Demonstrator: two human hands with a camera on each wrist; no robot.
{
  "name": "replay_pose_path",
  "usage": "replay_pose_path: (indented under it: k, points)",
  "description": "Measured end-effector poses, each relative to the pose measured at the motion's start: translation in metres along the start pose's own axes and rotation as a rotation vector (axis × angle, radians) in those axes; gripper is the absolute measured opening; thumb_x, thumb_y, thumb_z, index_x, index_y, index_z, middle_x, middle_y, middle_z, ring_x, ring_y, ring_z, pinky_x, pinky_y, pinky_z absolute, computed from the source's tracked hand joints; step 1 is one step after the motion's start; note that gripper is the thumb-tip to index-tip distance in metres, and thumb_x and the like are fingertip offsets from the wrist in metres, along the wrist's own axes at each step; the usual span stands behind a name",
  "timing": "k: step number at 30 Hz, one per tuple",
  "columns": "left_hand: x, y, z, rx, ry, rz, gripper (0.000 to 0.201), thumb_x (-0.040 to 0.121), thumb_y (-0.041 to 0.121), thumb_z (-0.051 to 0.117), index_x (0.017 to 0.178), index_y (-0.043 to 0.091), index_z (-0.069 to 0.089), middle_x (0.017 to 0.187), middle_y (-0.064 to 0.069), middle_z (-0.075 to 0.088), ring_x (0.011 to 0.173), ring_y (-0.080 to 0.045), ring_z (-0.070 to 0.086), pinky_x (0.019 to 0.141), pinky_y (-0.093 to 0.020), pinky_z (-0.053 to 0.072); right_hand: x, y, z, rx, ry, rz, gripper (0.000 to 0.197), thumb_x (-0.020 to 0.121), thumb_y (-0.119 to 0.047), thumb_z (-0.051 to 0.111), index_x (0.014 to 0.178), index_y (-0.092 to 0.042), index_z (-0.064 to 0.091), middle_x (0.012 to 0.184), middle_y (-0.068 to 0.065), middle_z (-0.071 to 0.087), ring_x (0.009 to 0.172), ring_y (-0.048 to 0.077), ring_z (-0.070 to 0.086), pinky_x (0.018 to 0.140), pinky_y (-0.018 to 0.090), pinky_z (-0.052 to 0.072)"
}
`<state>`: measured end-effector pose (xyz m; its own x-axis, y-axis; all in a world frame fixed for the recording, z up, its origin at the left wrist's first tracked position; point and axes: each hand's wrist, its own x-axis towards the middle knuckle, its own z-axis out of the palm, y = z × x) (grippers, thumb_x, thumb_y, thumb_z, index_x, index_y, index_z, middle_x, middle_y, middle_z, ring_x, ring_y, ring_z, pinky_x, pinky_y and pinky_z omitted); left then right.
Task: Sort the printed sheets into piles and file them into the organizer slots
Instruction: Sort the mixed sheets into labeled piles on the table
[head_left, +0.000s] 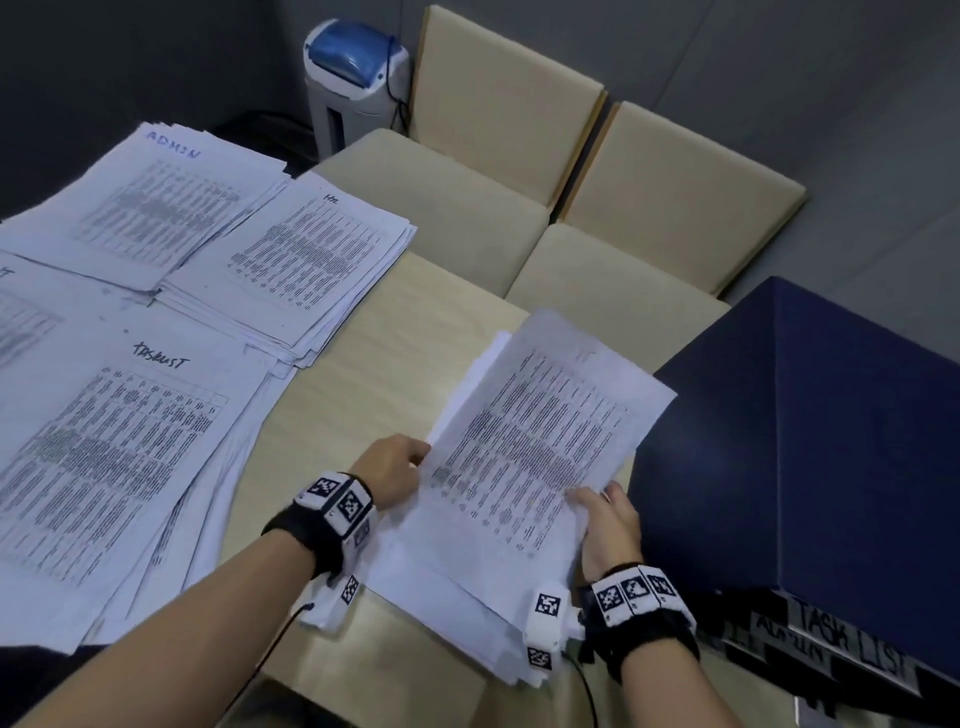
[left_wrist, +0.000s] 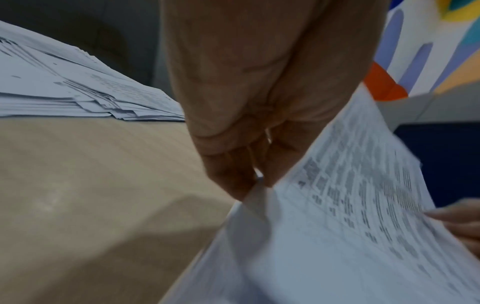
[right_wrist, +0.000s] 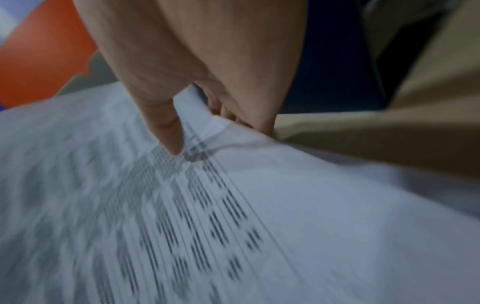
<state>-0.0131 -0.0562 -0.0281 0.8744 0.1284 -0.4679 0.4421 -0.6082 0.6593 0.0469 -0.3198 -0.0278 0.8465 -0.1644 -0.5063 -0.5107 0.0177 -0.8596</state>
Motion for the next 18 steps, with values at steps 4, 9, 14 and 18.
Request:
replay_pose_path:
  k: [4,9,14,18]
  points:
    - [0.011,-0.012,0.026,0.163,0.22,-0.162,0.029,0.087,0.028,0.06,0.111,0.013,0.054,0.111,-0.007,0.056,0.098,-0.027,0.057,0.086,-0.039,0.05,-0.014,0.015,-0.011,-0.129,0.163,-0.033,0.022,0.078,0.012,0.056,0.081,-0.006,0.069,0.086,0.008,0.07,0.09,0.032,0.066,0.073,0.03,0.051]
    - [0.018,-0.015,0.041,0.218,0.243,-0.173,0.046,0.082,0.054,0.067,0.099,0.015,0.048,0.096,-0.002,0.053,0.082,-0.022,0.054,0.068,-0.032,0.043,-0.041,0.028,-0.016,-0.27,0.226,-0.005,0.018,0.083,0.011,0.057,0.076,-0.003,0.065,0.068,0.005,0.06,0.06,0.019,0.052,0.045,0.018,0.039]
    - [0.021,-0.024,0.031,0.002,0.225,-0.167,0.035,0.081,0.041,0.073,0.075,0.019,0.046,0.072,0.0,0.057,0.061,-0.018,0.05,0.055,-0.028,0.04,-0.048,0.034,-0.013,-0.226,0.181,0.054,0.011,0.084,0.011,0.058,0.086,0.003,0.066,0.078,0.007,0.066,0.065,0.014,0.055,0.049,0.018,0.043]
    - [0.018,-0.034,0.016,0.129,0.224,-0.136,0.033,0.09,0.033,0.063,0.067,0.019,0.044,0.069,-0.001,0.055,0.063,-0.022,0.051,0.059,-0.028,0.041,-0.042,0.036,-0.005,-0.169,0.105,0.092,0.014,0.08,0.01,0.061,0.084,-0.001,0.068,0.086,0.012,0.072,0.084,0.032,0.068,0.072,0.033,0.052]
